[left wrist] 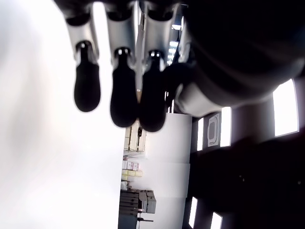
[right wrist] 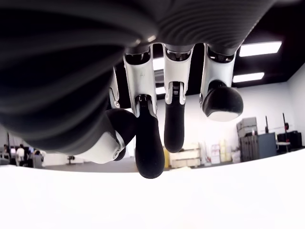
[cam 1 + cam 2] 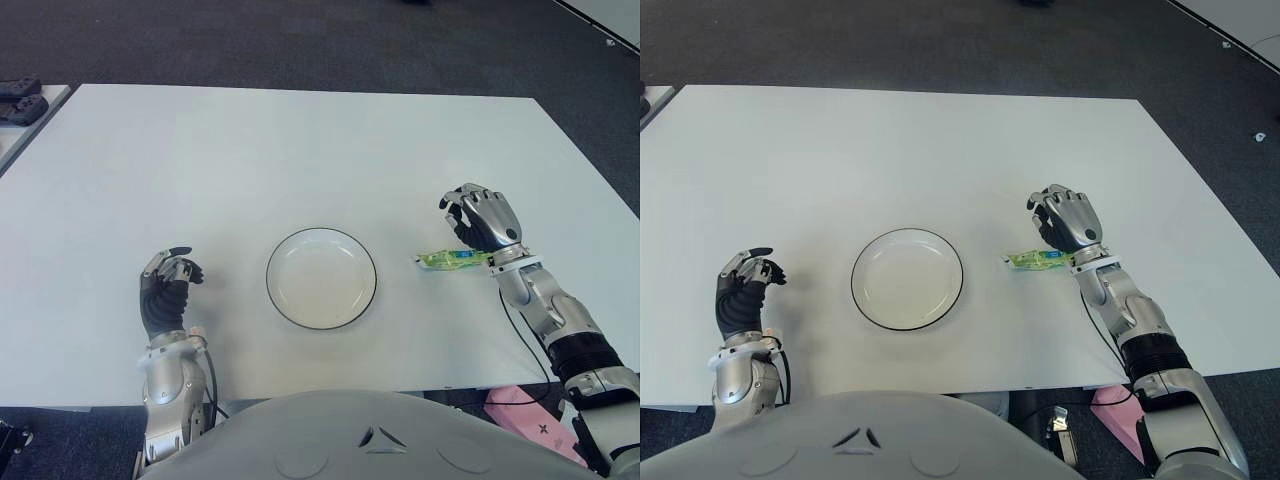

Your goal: Put the toothpaste on the table into the plate.

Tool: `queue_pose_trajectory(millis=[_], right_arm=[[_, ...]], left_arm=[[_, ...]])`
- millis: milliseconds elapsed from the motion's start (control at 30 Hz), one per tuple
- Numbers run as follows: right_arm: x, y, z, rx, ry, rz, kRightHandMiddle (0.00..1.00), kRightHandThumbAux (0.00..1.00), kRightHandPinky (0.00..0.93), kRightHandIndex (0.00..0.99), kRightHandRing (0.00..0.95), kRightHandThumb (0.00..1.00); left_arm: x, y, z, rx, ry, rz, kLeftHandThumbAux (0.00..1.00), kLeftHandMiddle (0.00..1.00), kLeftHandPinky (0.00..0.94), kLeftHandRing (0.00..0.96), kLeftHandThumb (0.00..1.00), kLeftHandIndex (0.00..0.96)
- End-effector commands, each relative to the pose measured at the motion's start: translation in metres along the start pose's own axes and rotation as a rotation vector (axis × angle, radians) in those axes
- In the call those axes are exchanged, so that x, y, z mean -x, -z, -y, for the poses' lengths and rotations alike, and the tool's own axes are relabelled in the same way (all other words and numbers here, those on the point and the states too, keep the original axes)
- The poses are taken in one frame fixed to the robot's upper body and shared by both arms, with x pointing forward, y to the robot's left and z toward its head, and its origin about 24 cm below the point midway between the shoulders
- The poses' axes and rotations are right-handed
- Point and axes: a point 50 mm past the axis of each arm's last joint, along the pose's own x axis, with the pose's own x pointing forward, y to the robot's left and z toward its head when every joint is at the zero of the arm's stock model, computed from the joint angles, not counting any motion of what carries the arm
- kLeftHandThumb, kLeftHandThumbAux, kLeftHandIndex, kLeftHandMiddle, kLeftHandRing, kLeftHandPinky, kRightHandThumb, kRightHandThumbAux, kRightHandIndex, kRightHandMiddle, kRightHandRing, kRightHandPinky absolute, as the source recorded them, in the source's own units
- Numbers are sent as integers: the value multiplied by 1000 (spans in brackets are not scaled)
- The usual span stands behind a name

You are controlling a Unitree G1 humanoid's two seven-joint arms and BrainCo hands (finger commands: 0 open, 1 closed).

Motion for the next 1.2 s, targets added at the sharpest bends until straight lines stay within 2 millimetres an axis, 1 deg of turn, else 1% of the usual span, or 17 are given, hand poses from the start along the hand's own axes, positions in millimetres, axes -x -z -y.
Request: queue_pose_trajectory(millis=[33,433,600,700,767,800,833,900,933,967,1000,1033,1067,1100,1167,1200], right_arm=[[-5,-3,5,-18,43,-2,893,713,873,439,883,740],[-10,-10,12,-45,90,21,892,713,869,439,880,742],[-13,-18,23,-68,88,40,892,713,879,439,882,741],[-12,-20,28,-71,44,43,888,713,868,439,880,740],[-11,-17,29,-65,-46,26,847,707,797,439,842,737],[-10,-12,29,-54,-118,7,839,706,783,439,834,736],[-9,-9,30,-48,-166,-7,794,702,731,438,793,735],[-7,-4,32,-24,-282,-18,726,698,662,436,726,732],[-4,-2,32,-13,-336,-11,670,696,610,434,666,729],[-3,-1,33,-7,-372,-8,536,577,486,406,517,712],[0,1,34,-1,-401,-3,489,534,441,396,464,706],[1,2,34,2,-420,-1,394,463,362,335,372,683],[3,3,35,9,-452,5,334,418,311,295,312,668],[4,3,35,13,-476,8,285,394,272,247,268,651],[5,3,37,30,-540,17,138,322,143,112,129,594],[5,3,38,39,-566,20,111,309,117,90,103,583]], left_arm=[[-1,3,2,11,3,-8,722,662,598,639,698,434],[-1,2,5,40,-2,-15,721,669,609,647,698,435],[-1,2,6,40,-7,-20,722,675,608,653,697,435],[-1,1,6,40,1,-17,722,678,608,656,697,435],[-1,1,5,33,3,-19,722,686,615,663,697,435],[-1,0,5,29,0,-21,722,687,618,665,697,435],[-1,0,5,26,-3,-24,722,693,627,671,697,435],[-1,0,6,28,-5,-24,722,698,628,675,697,435],[-1,0,6,30,0,-19,722,700,621,676,697,435],[-1,0,6,32,3,-15,722,699,618,675,697,435],[-1,0,6,33,5,-13,722,699,617,674,697,435],[-1,0,6,33,5,-13,722,699,614,673,697,436],[-1,0,6,31,3,-14,722,699,612,673,697,436],[-1,0,6,30,2,-14,722,698,611,672,697,436],[-1,0,6,28,0,-15,722,696,610,670,697,436],[-1,0,6,28,-1,-16,722,696,610,670,697,436]])
